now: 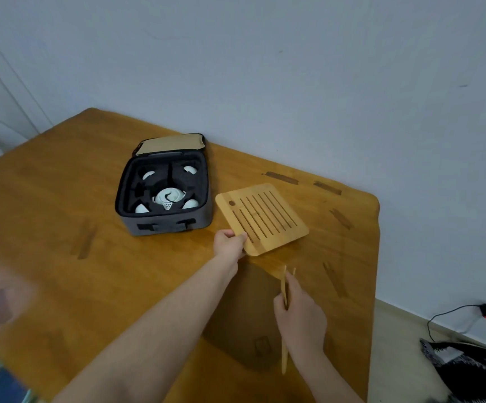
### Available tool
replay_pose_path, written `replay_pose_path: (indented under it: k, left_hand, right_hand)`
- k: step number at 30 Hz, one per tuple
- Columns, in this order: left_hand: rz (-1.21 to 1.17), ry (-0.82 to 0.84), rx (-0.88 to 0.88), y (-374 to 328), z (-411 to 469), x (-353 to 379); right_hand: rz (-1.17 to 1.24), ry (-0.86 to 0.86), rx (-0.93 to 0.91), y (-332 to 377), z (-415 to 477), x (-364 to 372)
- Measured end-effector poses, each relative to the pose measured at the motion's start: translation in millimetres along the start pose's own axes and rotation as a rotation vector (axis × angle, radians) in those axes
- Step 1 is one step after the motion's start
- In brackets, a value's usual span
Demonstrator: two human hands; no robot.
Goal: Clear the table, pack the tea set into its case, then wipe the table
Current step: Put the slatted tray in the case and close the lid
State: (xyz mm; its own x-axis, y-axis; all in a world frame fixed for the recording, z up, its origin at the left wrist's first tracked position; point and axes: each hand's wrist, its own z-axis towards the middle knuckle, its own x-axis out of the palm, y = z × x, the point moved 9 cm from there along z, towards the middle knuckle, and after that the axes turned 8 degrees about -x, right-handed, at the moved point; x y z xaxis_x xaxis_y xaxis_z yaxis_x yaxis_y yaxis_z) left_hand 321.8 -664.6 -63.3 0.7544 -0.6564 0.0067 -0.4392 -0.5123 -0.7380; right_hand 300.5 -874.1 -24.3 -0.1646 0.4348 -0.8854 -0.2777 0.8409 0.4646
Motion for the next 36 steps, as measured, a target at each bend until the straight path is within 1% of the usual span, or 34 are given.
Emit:
replay_pose_path:
  k: [6,12,17,22,26,30,34,36]
  left_hand:
    - [0.017,0.06,0.09,-20,-15,-37]
    - [0.06,0.086,0.154,-49,-19,-100]
    - [0.066,0.074,0.173,-83,-4,-164]
    - [0.054,0.046,0.18,-114,20,-212]
    - [0.042,0.0,0.151,-136,48,-230]
    - [0.048,-0.054,0.181,-161,71,-235]
    - [0.05,-0.104,0.146,-169,93,-240]
    - [0.071,-0.107,0.152,-174,103,-241]
  right_hand:
    - [0.002,-0.058,0.065,18,-20,3]
    - [0.02,-0.131,0.109,64,-33,14]
    - [0.123,-0.208,0.129,109,-37,23]
    - [0.174,-0.239,0.166,142,-42,42]
    - [0.19,-0.232,0.152,160,-37,55]
    - [0.195,-0.224,0.082,168,-19,62]
    - [0.176,-0.184,0.047,168,0,67]
    - [0.164,-0.194,0.039,167,11,65]
